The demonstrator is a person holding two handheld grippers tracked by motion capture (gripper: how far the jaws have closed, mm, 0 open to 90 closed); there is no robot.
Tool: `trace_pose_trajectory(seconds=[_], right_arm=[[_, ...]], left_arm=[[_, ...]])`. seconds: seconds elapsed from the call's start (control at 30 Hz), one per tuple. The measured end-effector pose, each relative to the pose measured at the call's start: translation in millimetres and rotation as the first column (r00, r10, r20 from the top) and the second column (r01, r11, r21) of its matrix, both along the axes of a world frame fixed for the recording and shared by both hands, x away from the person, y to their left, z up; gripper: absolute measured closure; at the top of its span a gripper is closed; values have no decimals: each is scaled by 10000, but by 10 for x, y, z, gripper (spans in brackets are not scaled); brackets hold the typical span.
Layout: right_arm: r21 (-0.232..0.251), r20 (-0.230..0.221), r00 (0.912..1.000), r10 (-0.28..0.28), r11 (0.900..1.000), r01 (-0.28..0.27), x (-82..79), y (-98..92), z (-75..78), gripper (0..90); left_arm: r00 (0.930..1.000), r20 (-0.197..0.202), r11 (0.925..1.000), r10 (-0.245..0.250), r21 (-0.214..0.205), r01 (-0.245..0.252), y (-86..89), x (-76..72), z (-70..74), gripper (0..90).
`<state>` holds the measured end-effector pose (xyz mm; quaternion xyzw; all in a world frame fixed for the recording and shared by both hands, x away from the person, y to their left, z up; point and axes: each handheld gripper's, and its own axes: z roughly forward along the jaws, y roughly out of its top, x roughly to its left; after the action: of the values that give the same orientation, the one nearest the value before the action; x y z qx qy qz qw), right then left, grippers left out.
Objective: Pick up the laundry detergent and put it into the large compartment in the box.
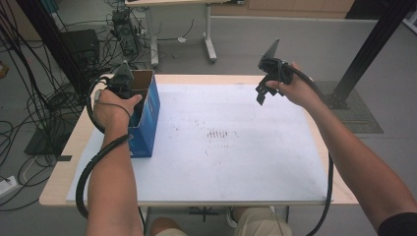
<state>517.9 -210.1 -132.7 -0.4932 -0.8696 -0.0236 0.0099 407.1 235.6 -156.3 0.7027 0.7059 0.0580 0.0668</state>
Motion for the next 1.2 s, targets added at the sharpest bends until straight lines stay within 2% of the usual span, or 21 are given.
trace_pose_trajectory(seconds=[1.2], right_arm=[[-7, -21, 10000, 8, 10000, -8, 1, 13, -12, 62]], left_arm=[[10000, -25, 10000, -18, 0, 18, -6, 12, -3, 372]])
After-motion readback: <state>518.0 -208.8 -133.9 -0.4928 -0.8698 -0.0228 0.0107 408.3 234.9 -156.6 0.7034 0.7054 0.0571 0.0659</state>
